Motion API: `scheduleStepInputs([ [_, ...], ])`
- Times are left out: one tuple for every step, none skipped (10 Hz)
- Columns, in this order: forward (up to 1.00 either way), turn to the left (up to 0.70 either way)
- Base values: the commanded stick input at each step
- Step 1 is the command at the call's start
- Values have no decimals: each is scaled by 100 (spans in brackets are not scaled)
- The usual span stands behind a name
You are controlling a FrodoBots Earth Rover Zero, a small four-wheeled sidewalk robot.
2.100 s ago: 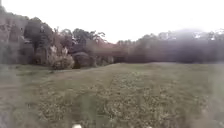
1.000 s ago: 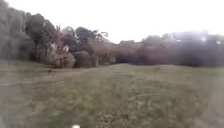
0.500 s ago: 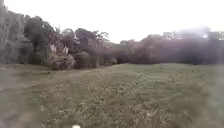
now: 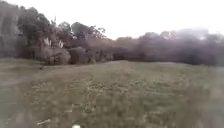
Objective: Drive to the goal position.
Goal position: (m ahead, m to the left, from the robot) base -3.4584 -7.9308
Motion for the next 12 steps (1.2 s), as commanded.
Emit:
scheduleStepInputs([
  [70,-12],
  [70,-12],
  [70,-12],
  [70,-12],
  [70,-12],
  [69,-12],
  [68,-12],
  [2,-62],
  [3,-61],
  [1,-62],
  [2,-61],
  [0,-62],
])
